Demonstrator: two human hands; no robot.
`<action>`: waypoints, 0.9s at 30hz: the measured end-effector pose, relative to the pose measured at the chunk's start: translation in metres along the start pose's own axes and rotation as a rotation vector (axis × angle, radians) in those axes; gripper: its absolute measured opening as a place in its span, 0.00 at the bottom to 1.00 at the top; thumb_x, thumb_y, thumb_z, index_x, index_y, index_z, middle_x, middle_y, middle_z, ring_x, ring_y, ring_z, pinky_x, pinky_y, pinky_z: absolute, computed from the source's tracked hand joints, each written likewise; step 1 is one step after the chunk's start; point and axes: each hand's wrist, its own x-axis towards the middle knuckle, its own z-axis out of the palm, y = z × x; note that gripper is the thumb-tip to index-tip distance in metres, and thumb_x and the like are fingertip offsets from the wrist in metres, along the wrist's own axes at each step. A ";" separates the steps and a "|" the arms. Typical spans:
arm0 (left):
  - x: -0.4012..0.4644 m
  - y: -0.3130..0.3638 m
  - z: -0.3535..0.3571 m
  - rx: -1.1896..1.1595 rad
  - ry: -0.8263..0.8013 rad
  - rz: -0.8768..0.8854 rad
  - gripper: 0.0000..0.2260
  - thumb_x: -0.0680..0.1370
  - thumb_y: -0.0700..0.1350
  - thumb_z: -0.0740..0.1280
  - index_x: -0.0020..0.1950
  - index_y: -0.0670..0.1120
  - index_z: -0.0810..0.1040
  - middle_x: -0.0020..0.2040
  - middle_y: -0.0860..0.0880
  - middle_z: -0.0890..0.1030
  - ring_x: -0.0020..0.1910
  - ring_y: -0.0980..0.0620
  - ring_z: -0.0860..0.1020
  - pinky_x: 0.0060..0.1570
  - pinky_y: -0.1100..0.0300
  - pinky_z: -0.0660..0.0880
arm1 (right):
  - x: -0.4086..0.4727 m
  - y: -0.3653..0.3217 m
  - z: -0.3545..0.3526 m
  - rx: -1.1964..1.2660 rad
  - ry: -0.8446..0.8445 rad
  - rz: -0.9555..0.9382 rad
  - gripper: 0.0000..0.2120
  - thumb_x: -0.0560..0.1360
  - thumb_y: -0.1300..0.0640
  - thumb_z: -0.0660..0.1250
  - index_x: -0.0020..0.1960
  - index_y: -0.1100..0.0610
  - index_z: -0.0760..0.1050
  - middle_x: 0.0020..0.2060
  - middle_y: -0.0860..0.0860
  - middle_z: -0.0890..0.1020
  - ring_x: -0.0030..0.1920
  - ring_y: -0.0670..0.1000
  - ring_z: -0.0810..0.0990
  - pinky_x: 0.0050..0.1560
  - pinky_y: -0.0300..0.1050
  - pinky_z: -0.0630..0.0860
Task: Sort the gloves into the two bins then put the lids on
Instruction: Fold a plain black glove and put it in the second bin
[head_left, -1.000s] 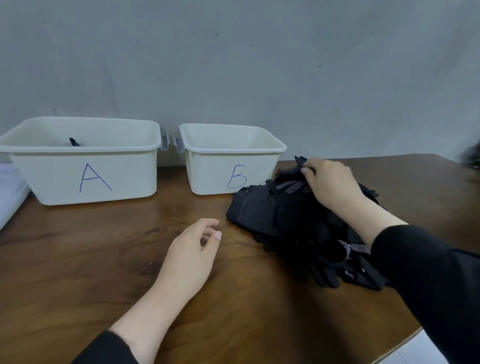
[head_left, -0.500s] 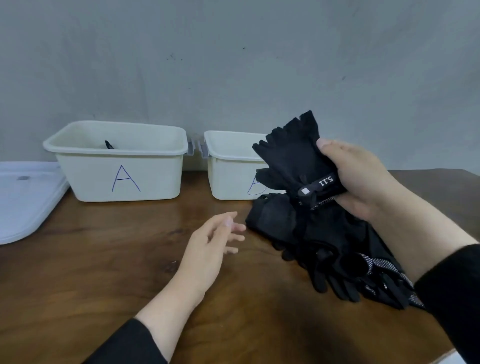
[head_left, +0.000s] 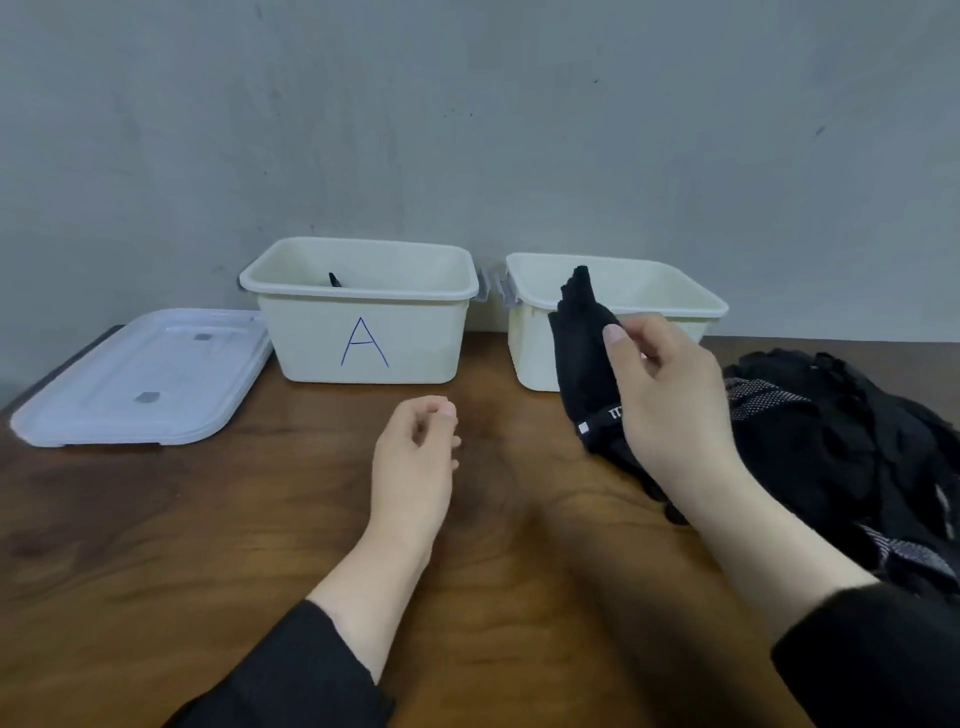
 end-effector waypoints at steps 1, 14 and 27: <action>0.005 0.000 -0.007 0.056 0.015 0.051 0.05 0.82 0.50 0.63 0.53 0.57 0.79 0.48 0.56 0.83 0.49 0.56 0.82 0.51 0.54 0.81 | -0.002 0.003 0.010 -0.079 -0.030 -0.023 0.09 0.84 0.49 0.60 0.50 0.47 0.78 0.38 0.46 0.83 0.34 0.43 0.82 0.38 0.37 0.77; 0.013 -0.015 -0.039 0.767 -0.454 0.340 0.12 0.82 0.52 0.63 0.63 0.56 0.78 0.60 0.60 0.76 0.59 0.62 0.73 0.64 0.59 0.70 | -0.068 0.080 0.052 -0.418 -0.490 -0.175 0.15 0.83 0.48 0.61 0.66 0.48 0.78 0.66 0.38 0.75 0.67 0.38 0.72 0.63 0.24 0.59; 0.008 -0.018 -0.027 1.058 -0.675 0.366 0.20 0.80 0.63 0.58 0.73 0.63 0.69 0.77 0.61 0.63 0.77 0.59 0.56 0.77 0.51 0.48 | -0.069 0.086 0.048 -0.361 -0.443 -0.083 0.13 0.84 0.52 0.61 0.63 0.50 0.81 0.60 0.39 0.80 0.60 0.39 0.76 0.60 0.26 0.67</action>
